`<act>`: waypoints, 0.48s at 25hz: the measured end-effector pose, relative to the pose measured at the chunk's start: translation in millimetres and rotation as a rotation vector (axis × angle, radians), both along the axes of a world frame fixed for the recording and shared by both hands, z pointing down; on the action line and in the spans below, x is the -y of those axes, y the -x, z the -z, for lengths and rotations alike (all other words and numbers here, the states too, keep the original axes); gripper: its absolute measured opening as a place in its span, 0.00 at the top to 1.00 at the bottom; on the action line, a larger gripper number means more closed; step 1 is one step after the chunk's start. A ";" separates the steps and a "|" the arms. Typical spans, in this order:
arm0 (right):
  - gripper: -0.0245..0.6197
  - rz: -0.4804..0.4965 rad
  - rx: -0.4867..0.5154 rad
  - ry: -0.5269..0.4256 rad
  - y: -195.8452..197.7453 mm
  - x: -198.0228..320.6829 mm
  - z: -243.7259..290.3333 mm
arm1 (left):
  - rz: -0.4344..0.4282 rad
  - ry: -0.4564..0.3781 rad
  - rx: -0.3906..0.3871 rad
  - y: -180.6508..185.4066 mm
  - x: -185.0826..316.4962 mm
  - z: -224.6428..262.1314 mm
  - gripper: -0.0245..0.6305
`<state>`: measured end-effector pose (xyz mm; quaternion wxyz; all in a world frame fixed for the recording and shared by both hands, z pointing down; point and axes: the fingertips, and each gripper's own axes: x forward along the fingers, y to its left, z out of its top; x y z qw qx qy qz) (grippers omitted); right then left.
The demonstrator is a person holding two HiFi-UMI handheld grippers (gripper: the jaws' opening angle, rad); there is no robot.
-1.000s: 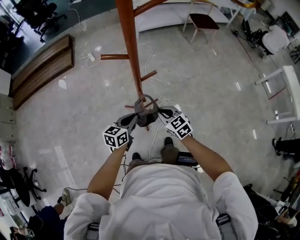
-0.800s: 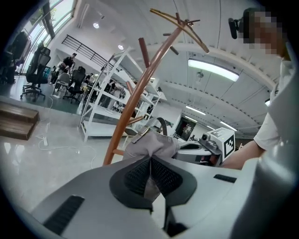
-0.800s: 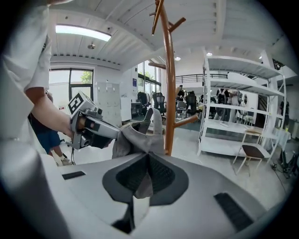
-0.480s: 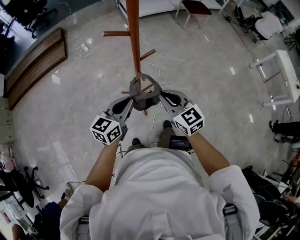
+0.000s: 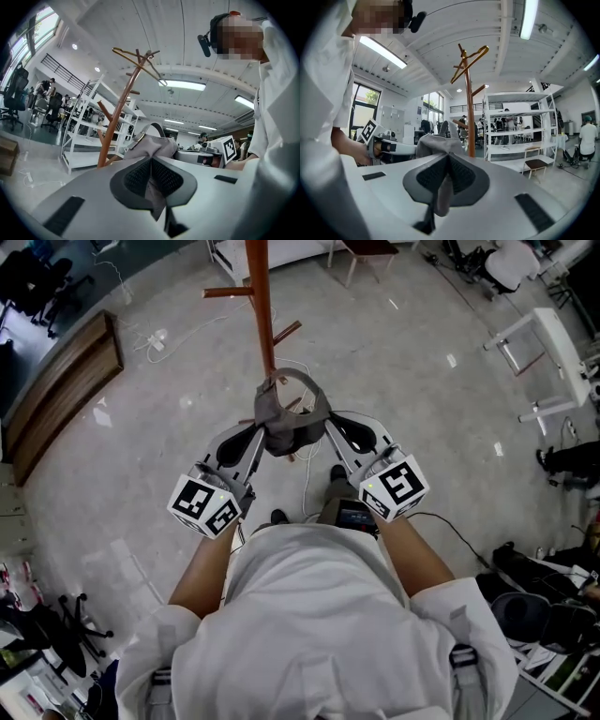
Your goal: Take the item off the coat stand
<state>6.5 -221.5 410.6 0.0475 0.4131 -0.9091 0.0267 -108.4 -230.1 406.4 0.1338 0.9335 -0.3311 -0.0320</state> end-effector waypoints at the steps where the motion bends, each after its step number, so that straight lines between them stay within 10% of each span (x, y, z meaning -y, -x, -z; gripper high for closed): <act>1: 0.92 -0.014 0.017 -0.004 1.4 -5.8 3.8 | -0.016 -0.006 0.000 1.1 -4.1 3.2 0.93; 12: 0.92 -0.104 0.131 0.006 6.0 -57.9 2.2 | -0.119 -0.007 -0.042 0.3 -47.6 1.2 0.93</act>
